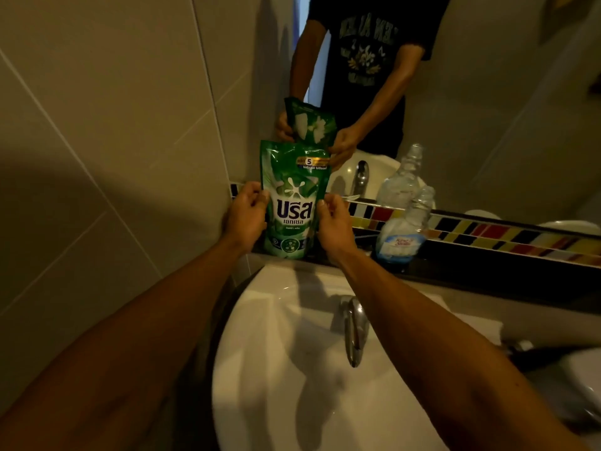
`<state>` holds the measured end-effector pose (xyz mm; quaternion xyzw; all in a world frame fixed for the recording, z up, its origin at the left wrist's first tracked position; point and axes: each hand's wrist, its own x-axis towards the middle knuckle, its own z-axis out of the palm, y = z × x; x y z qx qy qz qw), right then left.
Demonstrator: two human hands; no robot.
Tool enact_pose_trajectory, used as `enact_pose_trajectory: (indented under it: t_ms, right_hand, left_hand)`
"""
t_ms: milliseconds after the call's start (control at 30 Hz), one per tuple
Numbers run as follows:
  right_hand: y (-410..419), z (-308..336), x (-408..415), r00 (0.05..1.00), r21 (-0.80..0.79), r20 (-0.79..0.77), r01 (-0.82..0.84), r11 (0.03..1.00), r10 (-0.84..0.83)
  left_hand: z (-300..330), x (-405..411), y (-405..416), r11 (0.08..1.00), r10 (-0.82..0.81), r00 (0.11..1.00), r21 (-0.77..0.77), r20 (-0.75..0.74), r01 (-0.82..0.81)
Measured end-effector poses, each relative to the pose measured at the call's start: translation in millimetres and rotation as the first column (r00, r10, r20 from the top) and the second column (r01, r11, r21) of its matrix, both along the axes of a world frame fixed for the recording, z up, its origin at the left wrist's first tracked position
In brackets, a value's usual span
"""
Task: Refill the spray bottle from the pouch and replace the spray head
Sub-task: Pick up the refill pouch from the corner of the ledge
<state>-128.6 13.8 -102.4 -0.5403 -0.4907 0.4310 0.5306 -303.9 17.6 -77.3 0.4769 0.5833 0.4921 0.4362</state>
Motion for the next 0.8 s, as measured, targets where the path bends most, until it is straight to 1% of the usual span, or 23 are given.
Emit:
enact_pose_trajectory:
  t_ms: [167,300,367,433,567,700,800]
  right_hand:
    - [-40,15,41,0.998,0.03,-0.066,0.026,0.999,-0.024]
    - [-66,19,75,0.986,0.004,-0.162,0.028,1.0,-0.027]
    - [-79,17,90,0.976,-0.018,-0.22,-0.003,1.0,-0.001]
    - [-92,14,106,0.965,-0.013,-0.252,-0.073,0.997,0.067]
    - [-108,7,132,0.96,0.036,-0.213,-0.177,0.984,0.18]
    - [-114,11,146,0.954,0.059,-0.224,-0.191,0.98,0.2]
    - [-117,12,151,0.944,0.076,-0.246,-0.207,0.975,0.219]
  left_hand:
    - [25,46,-26,0.995,-0.097,0.992,0.024,0.081,0.096]
    - [35,88,-44,0.991,-0.135,0.983,0.023,0.127,0.134]
    - [39,108,-51,0.99,-0.14,0.979,0.012,0.15,0.14]
    - [42,124,-57,0.99,-0.14,0.977,0.006,0.163,0.141]
    - [52,148,-65,0.989,-0.144,0.977,0.008,0.156,0.145]
    - [62,165,-69,0.99,-0.138,0.984,-0.011,0.115,0.14]
    - [72,170,-72,0.992,-0.128,0.991,-0.001,0.047,0.128]
